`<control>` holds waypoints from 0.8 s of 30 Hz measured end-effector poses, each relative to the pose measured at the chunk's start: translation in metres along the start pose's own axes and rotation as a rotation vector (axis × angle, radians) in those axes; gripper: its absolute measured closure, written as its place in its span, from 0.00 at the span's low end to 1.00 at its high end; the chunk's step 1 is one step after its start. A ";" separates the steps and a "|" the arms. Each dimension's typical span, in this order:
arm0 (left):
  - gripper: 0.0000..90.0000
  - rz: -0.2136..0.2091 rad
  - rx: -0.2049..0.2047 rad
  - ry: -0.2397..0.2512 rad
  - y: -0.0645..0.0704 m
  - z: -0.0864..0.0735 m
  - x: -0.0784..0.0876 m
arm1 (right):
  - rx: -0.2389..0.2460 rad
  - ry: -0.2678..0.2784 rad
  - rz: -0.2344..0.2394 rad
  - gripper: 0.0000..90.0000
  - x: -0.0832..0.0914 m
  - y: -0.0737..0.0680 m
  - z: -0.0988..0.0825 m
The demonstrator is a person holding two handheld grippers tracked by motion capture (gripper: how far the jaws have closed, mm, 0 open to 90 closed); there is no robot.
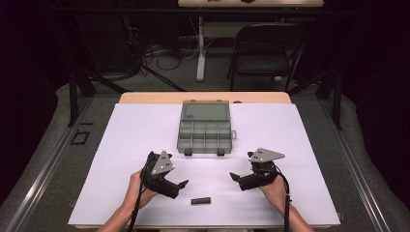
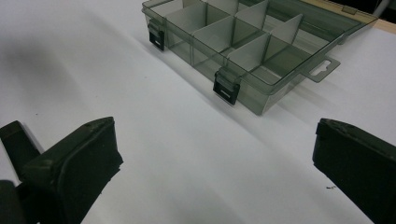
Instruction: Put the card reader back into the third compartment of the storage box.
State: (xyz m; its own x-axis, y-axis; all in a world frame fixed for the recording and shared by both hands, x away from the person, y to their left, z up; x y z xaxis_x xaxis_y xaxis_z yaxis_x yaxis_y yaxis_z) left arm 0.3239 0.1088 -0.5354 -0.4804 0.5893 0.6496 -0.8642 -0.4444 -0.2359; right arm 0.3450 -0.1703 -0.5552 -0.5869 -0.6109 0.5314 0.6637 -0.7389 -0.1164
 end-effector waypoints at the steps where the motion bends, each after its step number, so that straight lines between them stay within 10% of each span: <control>1: 0.00 -0.003 -0.005 -0.006 0.001 0.001 0.000 | 0.001 0.000 0.000 0.00 0.000 0.000 0.000; 24: 0.00 -0.102 -0.121 -0.128 0.026 0.010 -0.015 | 0.002 -0.013 -0.004 0.00 -0.002 0.002 -0.003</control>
State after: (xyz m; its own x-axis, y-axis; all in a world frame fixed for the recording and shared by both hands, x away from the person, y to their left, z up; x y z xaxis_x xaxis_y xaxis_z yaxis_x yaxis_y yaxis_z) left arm 0.3097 0.0818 -0.5438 -0.3728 0.5335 0.7592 -0.9229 -0.2977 -0.2441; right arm 0.3457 -0.1717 -0.5592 -0.5835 -0.6038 0.5431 0.6619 -0.7410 -0.1127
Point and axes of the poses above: each handheld gripper's, and its own axes: x roughly backward along the jaws, z roughly out of its top, y roughly to its right, the point moved 5 cm from there along -x, roughly forward along the jaws, and after that the axes turned 8 degrees about -x, right-handed, at the moved point
